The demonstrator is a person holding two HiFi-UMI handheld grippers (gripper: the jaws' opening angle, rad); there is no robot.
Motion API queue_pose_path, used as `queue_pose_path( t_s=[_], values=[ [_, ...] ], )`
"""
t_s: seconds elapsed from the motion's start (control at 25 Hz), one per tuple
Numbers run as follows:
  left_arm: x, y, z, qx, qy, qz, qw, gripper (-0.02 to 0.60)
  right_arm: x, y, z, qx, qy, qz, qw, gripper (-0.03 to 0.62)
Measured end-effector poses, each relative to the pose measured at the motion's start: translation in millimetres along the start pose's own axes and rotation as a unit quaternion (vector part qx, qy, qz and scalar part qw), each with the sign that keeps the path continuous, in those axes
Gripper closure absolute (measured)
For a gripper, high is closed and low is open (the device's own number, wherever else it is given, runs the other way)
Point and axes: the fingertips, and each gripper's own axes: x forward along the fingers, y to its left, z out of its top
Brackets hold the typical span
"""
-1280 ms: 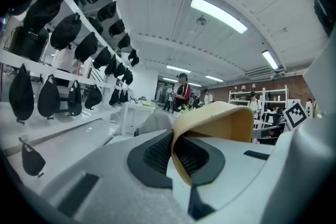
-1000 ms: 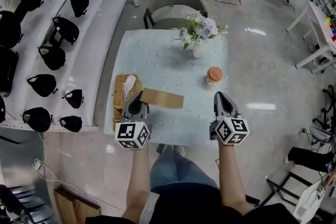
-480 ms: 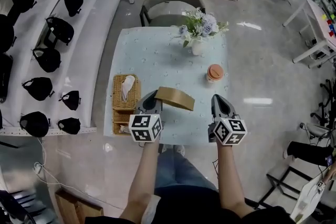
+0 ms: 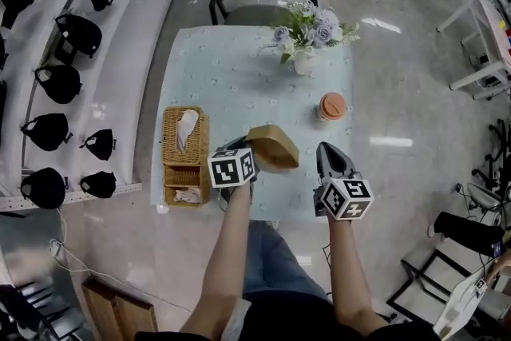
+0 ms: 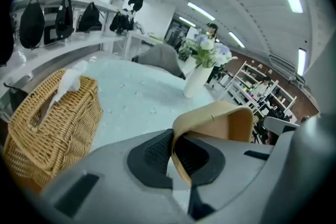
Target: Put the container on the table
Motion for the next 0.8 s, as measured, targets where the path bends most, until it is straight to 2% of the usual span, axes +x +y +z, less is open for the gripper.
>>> queue_pose_path(
  t_s=[0.16,0.28,0.48,0.8],
  values=[
    [25.8,15.5,-13.1,-0.016,0.053,0.024,0.9982,0.568,12.2,-4.0,-12.1,0.000,0.016,0.006,1.000,0.595],
    [38.1,23.5,-17.3,-0.033,0.074,0.034,0.9961,0.568,20.8,-3.3,-19.7,-0.004,0.028,0.014,1.000,0.595],
    [52.0,34.3,-19.7,-0.041,0.094,0.050,0.9935,0.568,21.9,-0.4,-25.5,-0.004,0.036,0.021,0.999,0.595],
    [75.2,46.9,-25.2,-0.052,0.107,0.052,0.9916,0.566,24.5,4.8,-34.4,-0.004,0.043,0.032,0.999,0.595]
  ],
)
